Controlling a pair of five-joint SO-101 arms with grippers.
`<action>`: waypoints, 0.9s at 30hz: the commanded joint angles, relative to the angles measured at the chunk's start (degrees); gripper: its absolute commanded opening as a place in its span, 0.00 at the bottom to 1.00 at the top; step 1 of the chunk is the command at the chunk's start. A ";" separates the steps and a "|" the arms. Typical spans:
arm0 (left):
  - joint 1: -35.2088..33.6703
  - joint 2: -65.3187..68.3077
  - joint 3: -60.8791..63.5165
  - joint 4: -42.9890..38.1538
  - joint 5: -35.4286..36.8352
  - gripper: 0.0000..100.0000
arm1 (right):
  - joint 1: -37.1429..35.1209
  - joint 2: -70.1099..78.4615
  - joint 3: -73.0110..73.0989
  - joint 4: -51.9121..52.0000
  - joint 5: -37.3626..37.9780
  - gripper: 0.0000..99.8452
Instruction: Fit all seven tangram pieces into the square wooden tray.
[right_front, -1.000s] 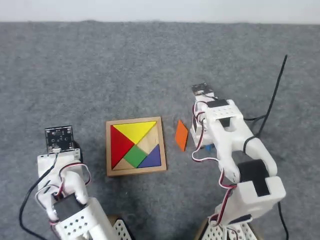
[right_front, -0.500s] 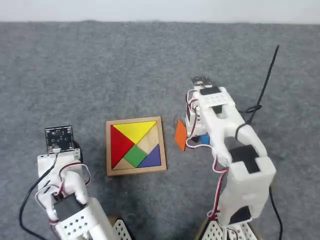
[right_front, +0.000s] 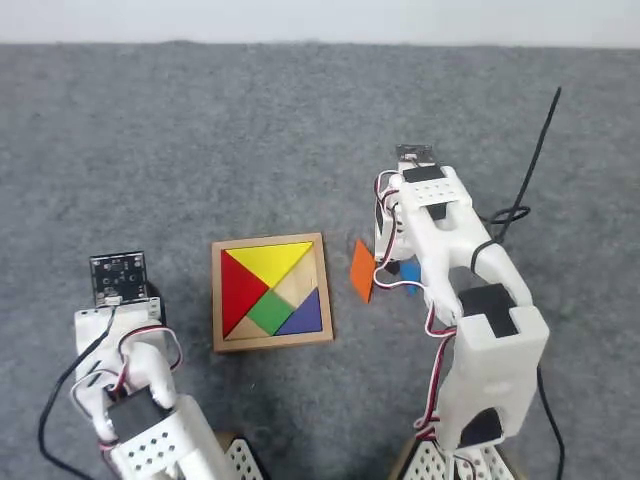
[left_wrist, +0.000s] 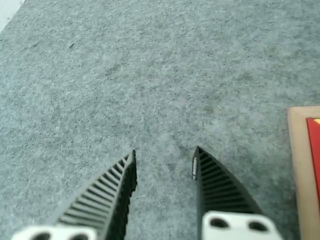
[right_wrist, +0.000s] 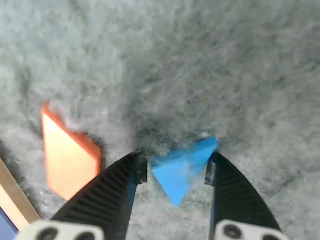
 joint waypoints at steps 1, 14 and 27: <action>0.53 -1.32 -0.66 0.35 -0.35 0.18 | 1.98 0.40 -2.90 -1.89 -0.44 0.21; 0.53 -1.32 -0.66 0.35 -0.44 0.18 | 1.98 4.35 -4.22 -1.45 -0.44 0.21; 0.53 -1.32 -0.66 0.35 -0.44 0.18 | 2.07 4.18 -4.13 -1.36 -0.18 0.09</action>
